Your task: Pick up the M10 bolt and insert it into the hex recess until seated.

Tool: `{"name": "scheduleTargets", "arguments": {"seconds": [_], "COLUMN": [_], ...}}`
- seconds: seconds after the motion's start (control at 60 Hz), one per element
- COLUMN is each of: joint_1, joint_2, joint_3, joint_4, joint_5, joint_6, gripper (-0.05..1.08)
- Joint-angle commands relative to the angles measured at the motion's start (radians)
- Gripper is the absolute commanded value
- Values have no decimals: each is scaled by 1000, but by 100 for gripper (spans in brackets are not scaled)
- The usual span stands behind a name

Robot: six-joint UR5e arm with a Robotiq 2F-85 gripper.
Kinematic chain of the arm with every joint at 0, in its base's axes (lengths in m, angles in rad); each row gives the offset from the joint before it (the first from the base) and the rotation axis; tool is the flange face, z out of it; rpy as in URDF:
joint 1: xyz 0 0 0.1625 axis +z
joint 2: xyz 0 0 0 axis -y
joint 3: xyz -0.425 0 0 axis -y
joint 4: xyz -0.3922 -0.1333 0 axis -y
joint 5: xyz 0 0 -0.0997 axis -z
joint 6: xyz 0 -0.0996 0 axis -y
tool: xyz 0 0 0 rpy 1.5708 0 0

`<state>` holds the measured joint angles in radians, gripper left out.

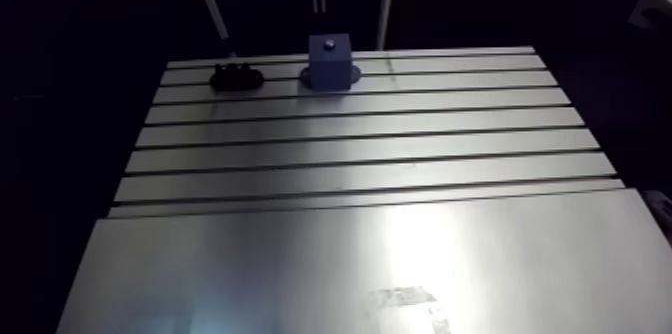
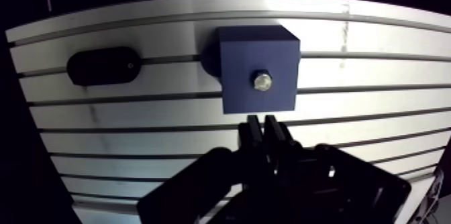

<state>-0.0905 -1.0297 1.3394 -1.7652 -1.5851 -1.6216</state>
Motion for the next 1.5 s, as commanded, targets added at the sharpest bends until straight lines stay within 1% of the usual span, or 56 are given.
{"name": "scheduleTargets", "arguments": {"seconds": [0.017,0.15,0.45,0.517,0.55,0.583,0.617,0.717,1.083,1.217,1.417,1.5], "joint_1": [-5,-12,-11,-11,-11,-12,-12,-12,-14,-23,-25,-25], "joint_2": [14,14,14,14,14,14,14,14,15,29,31,32], "joint_3": [6,17,35,47,47,60,67,78,83,82,82,83], "joint_4": [-4,-7,-16,-52,-52,-90,-106,-128,-132,-133,-134,-145], "joint_5": [-1,-2,-2,-2,-2,-2,0,0,-3,-2,-2,1], "joint_6": [-13,-61,-76,-88,-88,-91,-91,-91,-105,-106,-120,-122], "gripper": [106,107,108,108,108,108,108,108,108,108,108,108]}}
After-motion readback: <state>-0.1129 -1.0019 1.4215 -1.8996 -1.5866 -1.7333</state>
